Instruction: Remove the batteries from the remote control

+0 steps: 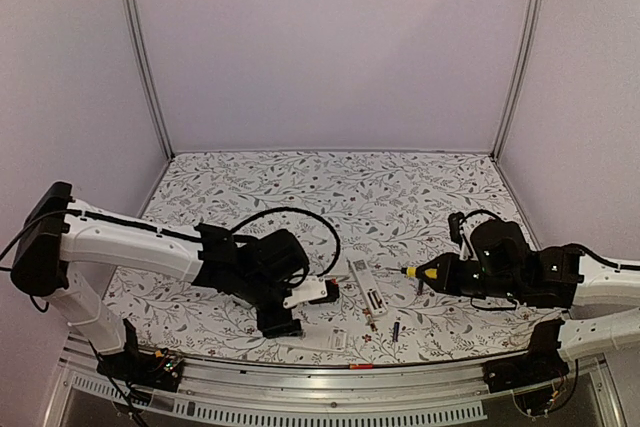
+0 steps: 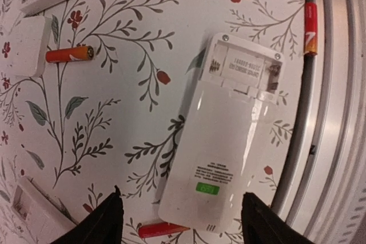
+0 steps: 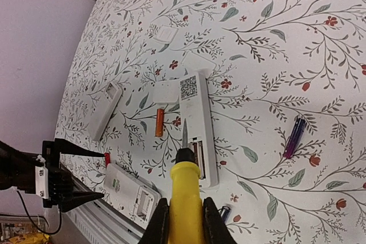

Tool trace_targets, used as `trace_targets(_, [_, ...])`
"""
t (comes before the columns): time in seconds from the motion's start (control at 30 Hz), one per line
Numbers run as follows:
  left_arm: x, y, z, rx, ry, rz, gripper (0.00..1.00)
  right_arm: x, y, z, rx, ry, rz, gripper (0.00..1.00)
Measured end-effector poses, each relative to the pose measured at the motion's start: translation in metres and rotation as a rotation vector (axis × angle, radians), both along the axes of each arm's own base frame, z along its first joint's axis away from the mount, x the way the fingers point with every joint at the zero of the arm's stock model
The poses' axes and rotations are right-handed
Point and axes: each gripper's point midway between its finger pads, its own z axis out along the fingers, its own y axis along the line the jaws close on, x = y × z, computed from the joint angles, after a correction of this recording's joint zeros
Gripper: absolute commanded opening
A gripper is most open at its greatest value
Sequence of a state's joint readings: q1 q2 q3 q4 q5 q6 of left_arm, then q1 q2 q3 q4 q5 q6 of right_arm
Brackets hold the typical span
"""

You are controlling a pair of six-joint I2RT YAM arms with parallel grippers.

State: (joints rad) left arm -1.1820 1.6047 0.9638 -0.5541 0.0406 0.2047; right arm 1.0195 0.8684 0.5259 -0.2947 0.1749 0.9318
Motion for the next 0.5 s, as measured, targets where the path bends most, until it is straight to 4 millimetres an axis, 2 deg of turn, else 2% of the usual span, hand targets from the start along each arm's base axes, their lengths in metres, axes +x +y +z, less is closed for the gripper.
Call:
trace_targets(0.1, [0.016,-0.006,0.011,-0.067,-0.003,0.090,0.71,0.007,-0.002,-0.007,-0.032,0.000,-0.038,0.00])
trace_targets(0.3, [0.070,-0.019,0.060,-0.325,-0.071,0.335,0.75,0.023,-0.004,-0.026,-0.085,0.012,-0.107,0.00])
trace_targets(0.5, [0.113,-0.017,0.092,-0.546,-0.129,0.559,0.75,0.030,-0.001,-0.045,-0.118,0.039,-0.143,0.13])
